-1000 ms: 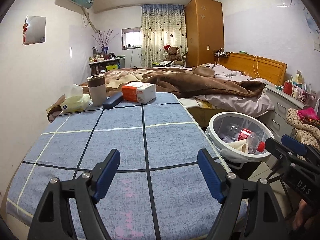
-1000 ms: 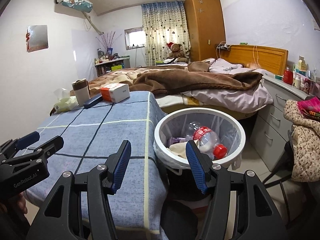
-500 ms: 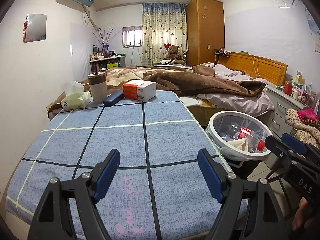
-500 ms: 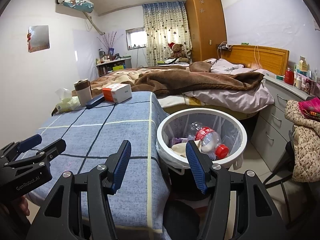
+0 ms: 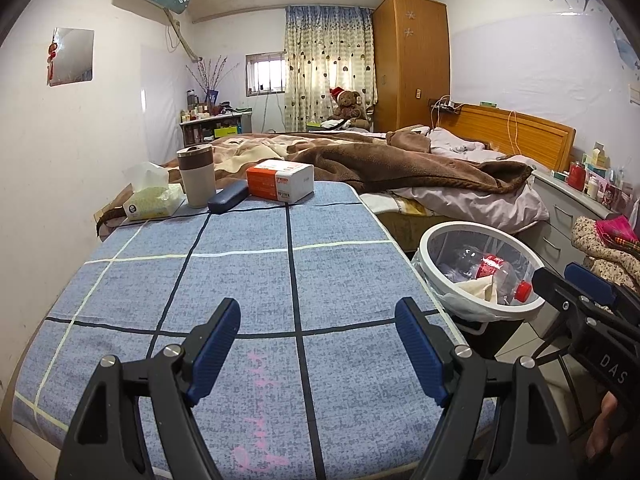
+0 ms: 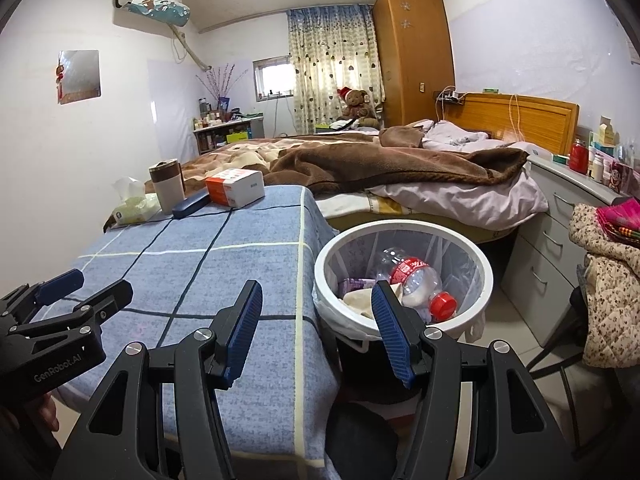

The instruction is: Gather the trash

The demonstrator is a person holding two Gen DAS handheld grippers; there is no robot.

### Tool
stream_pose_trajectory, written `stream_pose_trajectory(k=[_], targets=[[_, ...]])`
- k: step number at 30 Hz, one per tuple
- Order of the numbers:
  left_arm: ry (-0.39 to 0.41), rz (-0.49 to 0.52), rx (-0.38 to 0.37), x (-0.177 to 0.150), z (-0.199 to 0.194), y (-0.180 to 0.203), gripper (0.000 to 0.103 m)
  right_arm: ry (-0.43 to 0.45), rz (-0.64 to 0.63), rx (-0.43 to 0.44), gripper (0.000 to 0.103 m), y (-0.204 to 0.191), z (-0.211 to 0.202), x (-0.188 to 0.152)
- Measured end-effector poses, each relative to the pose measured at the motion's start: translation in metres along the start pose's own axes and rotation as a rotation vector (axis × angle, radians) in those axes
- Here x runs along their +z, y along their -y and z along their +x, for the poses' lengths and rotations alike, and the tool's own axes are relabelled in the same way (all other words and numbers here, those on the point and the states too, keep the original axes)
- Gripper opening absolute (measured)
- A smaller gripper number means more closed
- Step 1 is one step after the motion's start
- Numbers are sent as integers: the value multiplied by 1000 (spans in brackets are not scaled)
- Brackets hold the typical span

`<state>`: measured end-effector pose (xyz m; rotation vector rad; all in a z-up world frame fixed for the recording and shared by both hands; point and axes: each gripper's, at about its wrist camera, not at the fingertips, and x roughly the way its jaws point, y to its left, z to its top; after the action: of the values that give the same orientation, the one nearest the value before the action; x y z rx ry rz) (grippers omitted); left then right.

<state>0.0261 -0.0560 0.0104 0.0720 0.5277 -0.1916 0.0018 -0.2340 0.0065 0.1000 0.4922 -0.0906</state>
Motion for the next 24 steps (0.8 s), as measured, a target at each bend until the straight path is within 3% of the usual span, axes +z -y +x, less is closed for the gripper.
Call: stream_pose_trajectory(k=[24], targets=[[-4,-5,0,2,0,-3,81,3,-12,-2,58,0,-1,3]])
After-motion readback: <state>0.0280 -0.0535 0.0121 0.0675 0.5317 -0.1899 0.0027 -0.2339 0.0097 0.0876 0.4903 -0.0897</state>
